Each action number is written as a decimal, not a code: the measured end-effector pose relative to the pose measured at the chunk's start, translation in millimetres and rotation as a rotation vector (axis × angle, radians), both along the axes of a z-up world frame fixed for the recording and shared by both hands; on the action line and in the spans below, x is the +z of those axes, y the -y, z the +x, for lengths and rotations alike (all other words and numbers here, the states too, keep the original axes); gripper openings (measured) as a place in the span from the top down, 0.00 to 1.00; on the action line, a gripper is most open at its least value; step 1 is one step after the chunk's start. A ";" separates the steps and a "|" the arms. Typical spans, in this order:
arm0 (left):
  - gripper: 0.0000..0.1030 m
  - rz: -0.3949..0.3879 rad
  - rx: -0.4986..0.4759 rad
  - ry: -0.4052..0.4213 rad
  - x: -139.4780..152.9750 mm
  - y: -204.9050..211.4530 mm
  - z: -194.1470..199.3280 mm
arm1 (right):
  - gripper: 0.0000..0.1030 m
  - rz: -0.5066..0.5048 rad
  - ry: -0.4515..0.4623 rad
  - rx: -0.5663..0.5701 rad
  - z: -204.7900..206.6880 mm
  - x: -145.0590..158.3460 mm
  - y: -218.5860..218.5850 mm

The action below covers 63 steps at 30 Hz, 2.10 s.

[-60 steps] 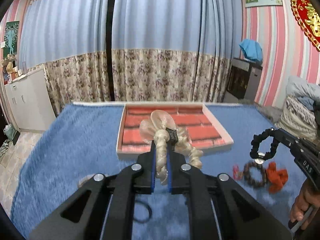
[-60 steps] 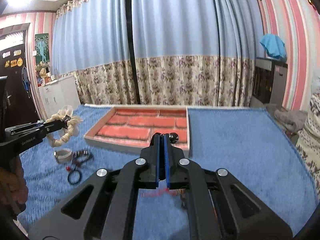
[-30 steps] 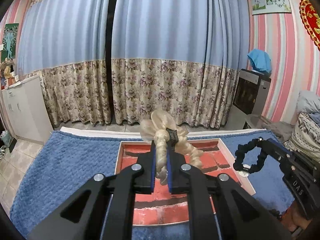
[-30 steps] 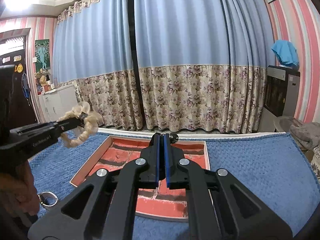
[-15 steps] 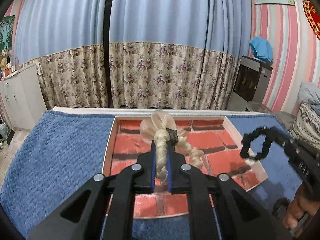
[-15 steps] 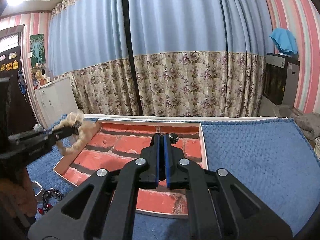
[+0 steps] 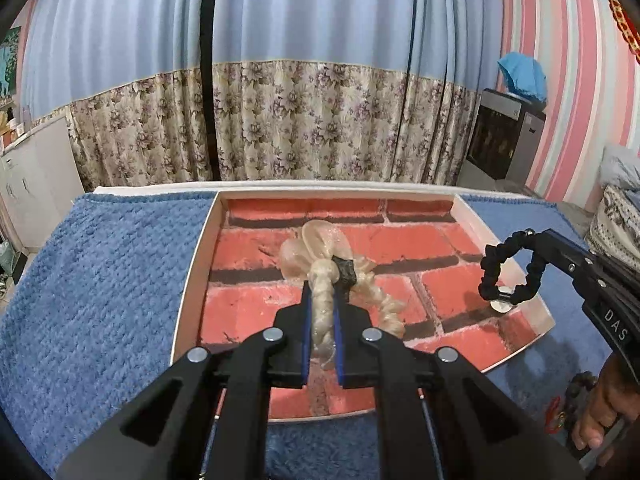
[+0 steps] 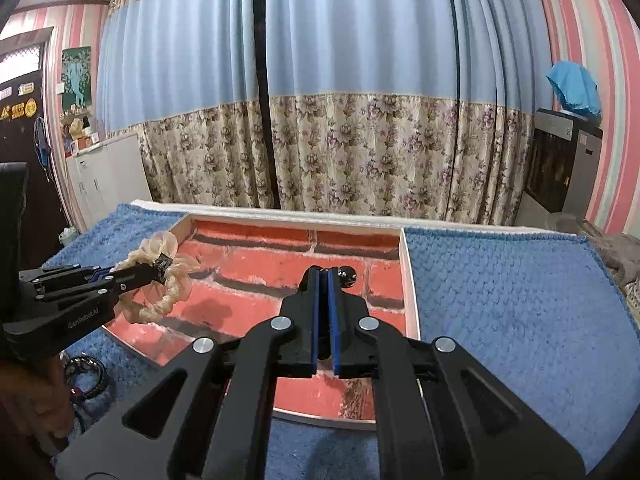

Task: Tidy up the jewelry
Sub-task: 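Carry both scrunchies over the brick-lined tray and lower them inside, then open both tools to release the scrunchies into the tray, then grasp the red-bead black cord with the left tool while the right tool grasps the black braided bracelet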

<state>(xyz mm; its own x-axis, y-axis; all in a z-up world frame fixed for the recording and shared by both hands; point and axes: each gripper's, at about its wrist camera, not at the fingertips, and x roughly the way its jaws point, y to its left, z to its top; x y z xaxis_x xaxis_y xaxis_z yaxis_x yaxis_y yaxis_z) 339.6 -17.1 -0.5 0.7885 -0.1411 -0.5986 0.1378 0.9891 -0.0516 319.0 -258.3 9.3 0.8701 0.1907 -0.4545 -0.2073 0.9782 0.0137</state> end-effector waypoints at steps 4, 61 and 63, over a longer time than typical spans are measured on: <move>0.91 -0.003 0.006 -0.025 -8.5 -2.8 4.3 | 0.95 -0.008 -0.043 0.002 7.8 -11.6 0.3; 0.52 0.063 0.153 0.006 24.2 -58.8 -58.4 | 0.61 0.001 -0.070 -0.110 -54.3 19.3 69.0; 0.52 0.056 0.162 0.011 25.4 -66.0 -74.2 | 0.61 -0.018 -0.072 -0.113 -75.5 12.5 71.6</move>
<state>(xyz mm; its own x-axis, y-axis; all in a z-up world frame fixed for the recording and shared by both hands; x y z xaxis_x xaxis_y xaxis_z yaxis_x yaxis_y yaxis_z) 265.4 48.9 24.9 0.8046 0.0214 -0.5934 -0.0230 0.9997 0.0049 243.5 -329.9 21.8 0.8505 0.0846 -0.5191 -0.0948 0.9955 0.0069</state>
